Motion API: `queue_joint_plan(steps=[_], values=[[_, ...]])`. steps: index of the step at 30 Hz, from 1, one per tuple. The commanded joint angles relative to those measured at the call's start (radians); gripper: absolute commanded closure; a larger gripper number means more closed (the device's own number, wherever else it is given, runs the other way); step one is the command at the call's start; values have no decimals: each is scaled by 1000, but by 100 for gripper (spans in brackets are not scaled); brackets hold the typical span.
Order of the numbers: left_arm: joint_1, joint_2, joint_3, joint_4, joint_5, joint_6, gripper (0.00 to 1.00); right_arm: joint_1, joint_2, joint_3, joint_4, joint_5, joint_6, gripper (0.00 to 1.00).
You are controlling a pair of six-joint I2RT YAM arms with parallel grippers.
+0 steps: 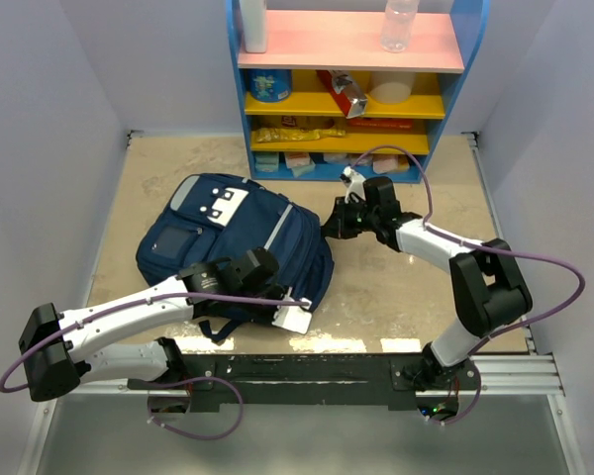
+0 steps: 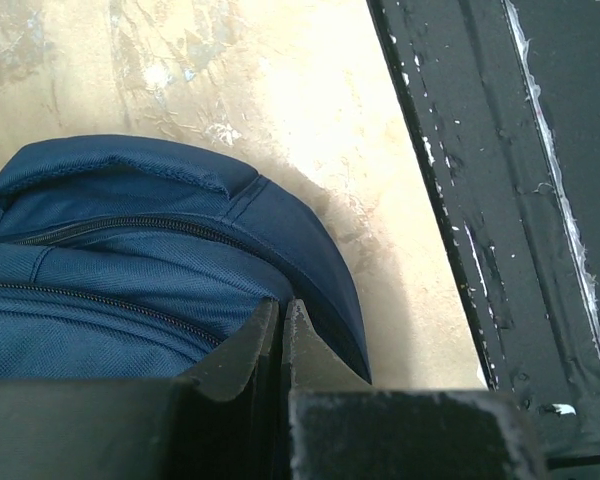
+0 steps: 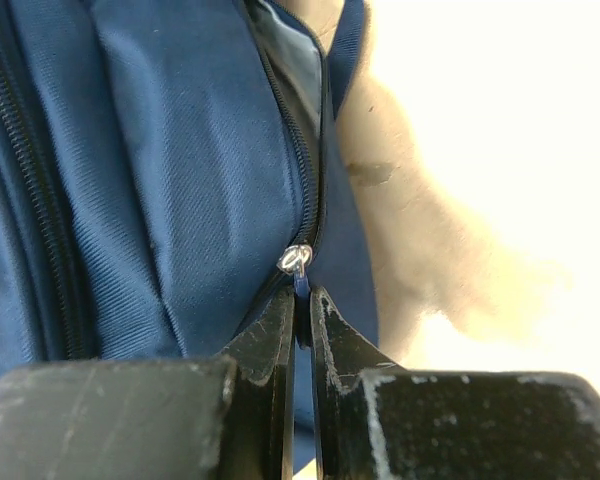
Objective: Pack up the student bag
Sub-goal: Zip the student bag at the center of the board.
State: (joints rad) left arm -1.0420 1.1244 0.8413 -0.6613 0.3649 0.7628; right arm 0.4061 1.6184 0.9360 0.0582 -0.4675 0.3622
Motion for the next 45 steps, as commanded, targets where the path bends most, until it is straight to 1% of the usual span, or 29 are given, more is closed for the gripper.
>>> queue_joint_plan(steps=[1, 3, 6, 7, 8, 12, 14, 16, 17, 18, 19, 20, 21, 22, 23, 24, 25, 26, 27, 28, 29, 30, 31, 33, 36, 40, 41, 45], values=[[-38, -8, -10, -239, 216, 12, 100, -52, -9, 72, 118, 137, -62, 100], [-52, -6, -13, -264, 218, 44, 100, -64, -11, 52, 140, 171, -55, 100], [-88, 9, -24, -300, 197, 93, 100, -70, 3, 72, 179, 236, -3, 100], [-98, 21, -21, -319, 184, 105, 100, -70, 9, 81, 198, 280, 7, 100], [-105, 28, -18, -328, 174, 125, 100, -70, 26, 90, 215, 280, 39, 100], [-142, 44, -11, -357, 140, 153, 100, -72, 72, 119, 288, 261, 64, 100], [-154, 54, -11, -379, 96, 173, 100, -72, 77, 132, 255, 219, 54, 100], [-153, 81, 22, -394, 33, 167, 100, -70, 22, 94, 253, 188, 60, 100], [-144, 90, 41, -391, 13, 141, 100, -67, -7, 28, 262, 178, 72, 100], [-127, 98, 92, -388, 0, 135, 100, -58, -79, -6, 270, 181, 75, 100], [-110, 100, 123, -361, -1, 121, 78, -52, -115, -41, 270, 182, 75, 100], [-72, 94, 155, -336, -7, 75, 66, -49, -145, -104, 272, 182, 75, 100], [-52, 88, 229, -310, -20, 49, 57, -46, -179, -130, 269, 178, 76, 100], [-34, 78, 269, -246, -27, 17, 40, -46, -228, -153, 267, 172, 78, 100], [-12, 80, 307, -213, -40, -46, 31, -46, -254, -190, 269, 164, 86, 100], [-10, 83, 374, -180, -103, -83, 12, -43, -270, -204, 276, 156, 90, 100], [-9, 109, 410, -129, -136, -111, 0, -39, -290, -215, 281, 141, 95, 100], [-9, 127, 439, -97, -177, -172, 0, -36, -295, -226, 282, 135, 104, 100], [-9, 149, 502, -71, -286, -206, 0, -29, -296, -229, 290, 127, 107, 100], [-6, 211, 534, -37, -332, -233, 0, -23, -296, -232, 292, 122, 109, 100], [-4, 244, 560, -17, -393, -288, 0, -13, -293, -235, 289, 124, 112, 100], [-3, 277, 615, -11, -464, -312, 0, 3, -292, -238, 293, 122, 112, 100], [3, 348, 639, -27, -469, -330, 0, 13, -292, -241, 292, 125, 112, 100], [3, 426, 663, -40, -472, -379, 0, 28, -298, -253, 293, 133, 112, 100], [2, 480, 654, -49, -485, -433, 0, 31, -314, -272, 285, 139, 116, 100], [0, 502, 602, -21, -500, -445, 0, 31, -351, -289, 261, 152, 119, 100], [0, 505, 590, -20, -527, -445, 0, 33, -359, -293, 256, 151, 121, 100], [3, 479, 544, -5, -564, -454, 0, 33, -400, -325, 264, 151, 127, 100]])
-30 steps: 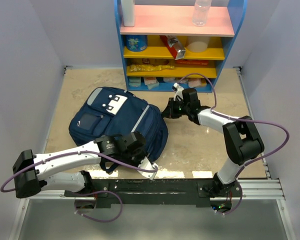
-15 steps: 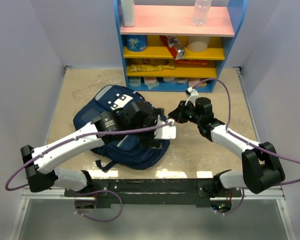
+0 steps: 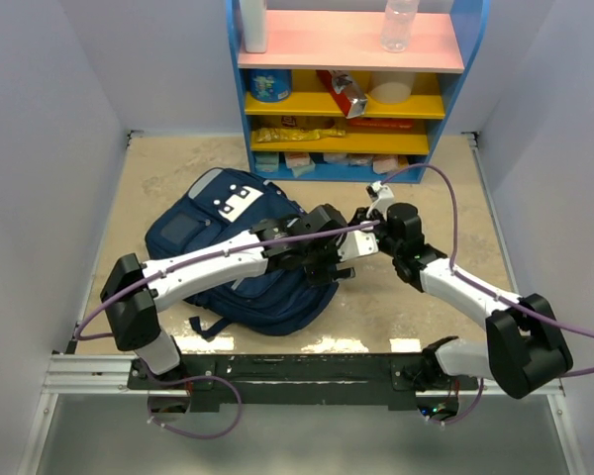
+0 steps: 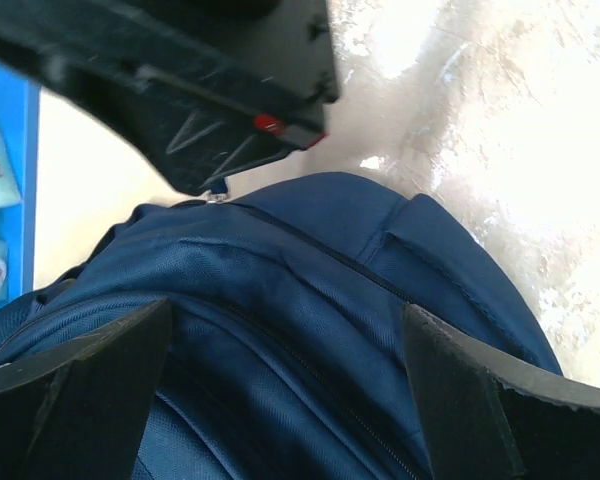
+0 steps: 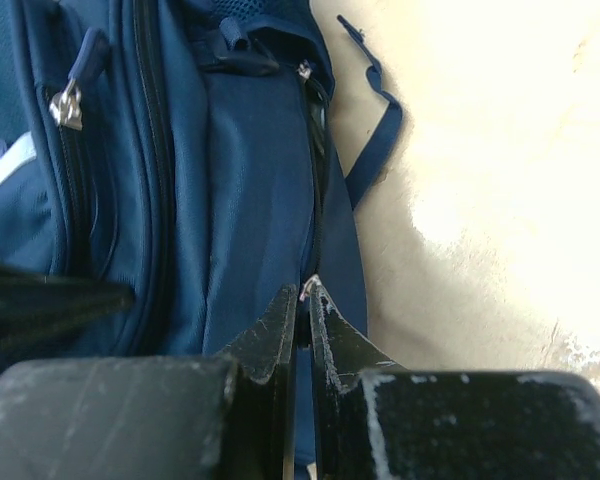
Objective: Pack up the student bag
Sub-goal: Zip the student bag at the center of the board.
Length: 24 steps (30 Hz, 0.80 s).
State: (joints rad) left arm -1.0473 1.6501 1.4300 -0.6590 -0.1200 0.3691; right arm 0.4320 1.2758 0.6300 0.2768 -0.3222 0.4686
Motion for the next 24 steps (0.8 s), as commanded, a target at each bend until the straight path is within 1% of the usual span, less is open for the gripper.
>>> queue_joint_plan(steps=[1, 2, 3, 5, 7, 8, 10, 11, 15, 20, 24], values=[[9, -50, -54, -5, -82, -58, 0, 7, -61, -27, 50, 5, 25, 100], [9, -53, -75, -1, -92, -58, 0, 5, -65, -29, 55, 3, 27, 100], [9, -59, -85, 5, -92, -55, 2, 8, -66, -29, 56, 2, 28, 100], [9, -67, -118, 10, -84, -33, 11, 8, -64, -30, 58, -5, 31, 100], [9, -76, -138, 16, -69, -22, 27, 7, -58, -35, 64, -9, 38, 100], [9, -76, -152, 15, -49, -16, 50, 7, -56, -38, 74, -14, 42, 100], [7, -79, -164, 22, -27, -6, 80, 8, -50, -44, 84, -27, 51, 100], [7, -76, -164, 18, -26, -2, 100, 10, -52, -44, 87, -31, 51, 100], [-2, -87, -171, 12, 6, 20, 100, 19, -53, -41, 71, -34, 45, 100], [-17, -133, -181, -17, 83, 39, 100, 25, -41, -49, 56, -6, 44, 100], [-68, -168, -189, -36, 88, 60, 100, 24, -7, -33, 59, 5, 42, 100]])
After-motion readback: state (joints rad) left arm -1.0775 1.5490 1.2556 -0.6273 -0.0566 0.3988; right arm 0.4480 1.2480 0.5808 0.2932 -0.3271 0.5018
